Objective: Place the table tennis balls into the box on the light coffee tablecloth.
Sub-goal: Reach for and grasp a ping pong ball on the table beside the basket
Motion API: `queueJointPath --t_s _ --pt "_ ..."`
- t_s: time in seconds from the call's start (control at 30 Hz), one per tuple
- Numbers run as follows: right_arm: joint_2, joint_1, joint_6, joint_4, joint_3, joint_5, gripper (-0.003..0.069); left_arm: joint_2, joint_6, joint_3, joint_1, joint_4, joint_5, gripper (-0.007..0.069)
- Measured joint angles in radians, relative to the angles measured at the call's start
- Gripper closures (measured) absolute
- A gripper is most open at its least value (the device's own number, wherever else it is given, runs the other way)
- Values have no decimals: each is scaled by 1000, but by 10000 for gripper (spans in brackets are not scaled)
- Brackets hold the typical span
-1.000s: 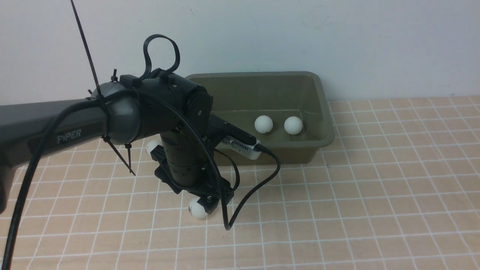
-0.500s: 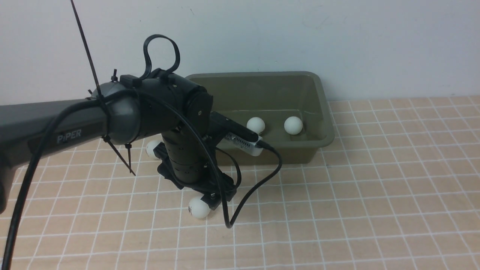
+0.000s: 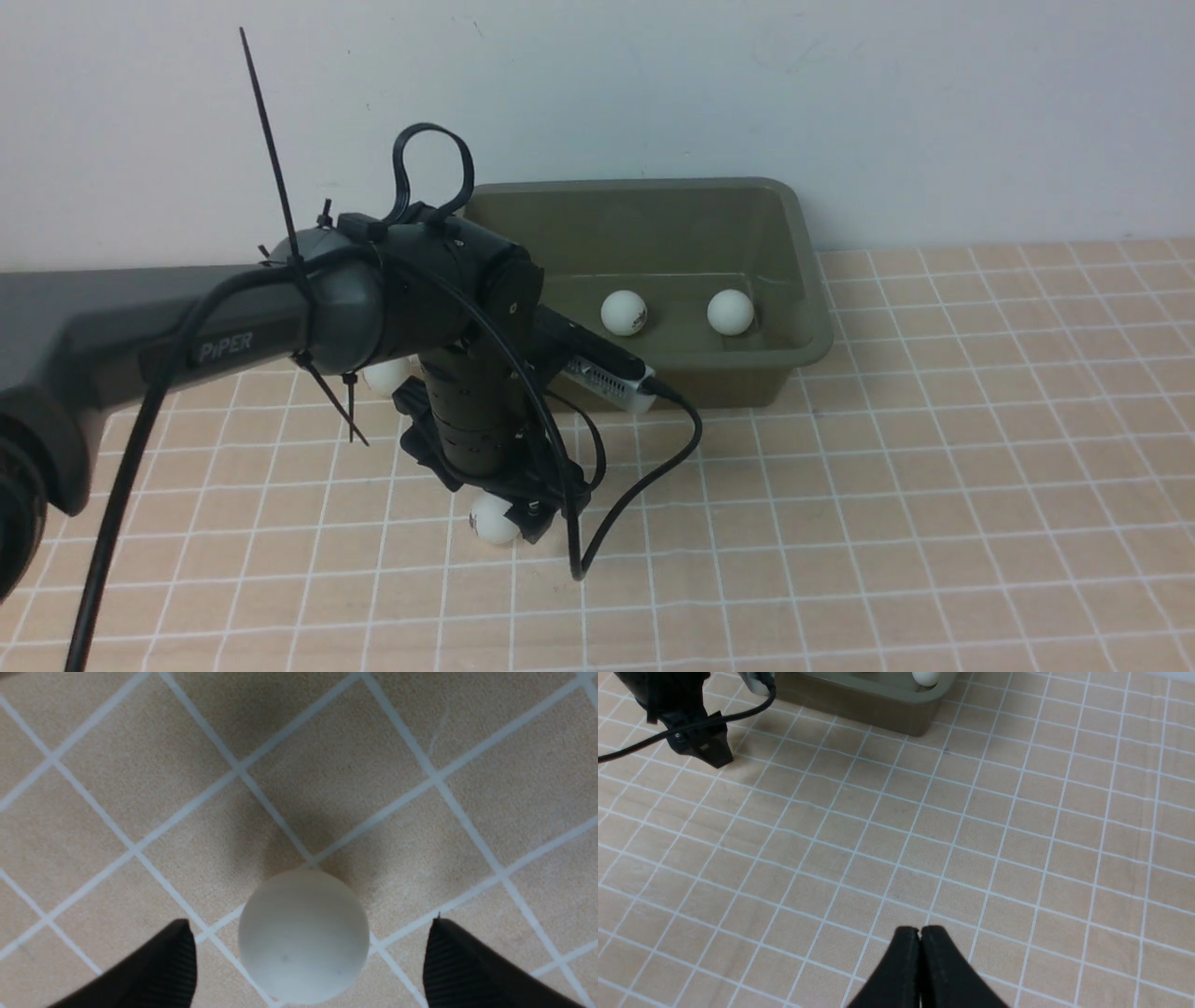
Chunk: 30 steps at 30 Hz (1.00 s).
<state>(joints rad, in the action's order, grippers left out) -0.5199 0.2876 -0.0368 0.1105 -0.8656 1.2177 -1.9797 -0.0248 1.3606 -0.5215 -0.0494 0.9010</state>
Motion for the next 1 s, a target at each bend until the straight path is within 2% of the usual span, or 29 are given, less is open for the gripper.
queueJointPath --t_s 0.23,0.3,0.43,0.47,0.53,0.63,0.8,0.83,1.0 --pt "0 0 -1 20 0 3 674 -22 -1 0 0 0 -11 76" --pt "0 0 -2 21 0 3 674 -26 -1 0 0 0 -14 99" --pt "0 0 -2 21 0 3 674 -30 -1 0 0 0 -17 186" --pt "0 0 -2 22 0 3 674 -31 -1 0 0 -1 -17 264" --pt "0 0 -2 22 0 3 674 -32 -1 0 0 -1 -16 316" --pt "0 0 -2 22 0 3 674 -32 -1 6 0 -1 15 312" --pt "0 0 -2 22 0 3 674 -23 -14 76 0 0 212 312" --pt "0 0 -2 22 0 3 674 -14 -29 119 0 0 264 312" --pt "0 0 -3 22 0 3 674 19 -57 336 0 -39 303 312"
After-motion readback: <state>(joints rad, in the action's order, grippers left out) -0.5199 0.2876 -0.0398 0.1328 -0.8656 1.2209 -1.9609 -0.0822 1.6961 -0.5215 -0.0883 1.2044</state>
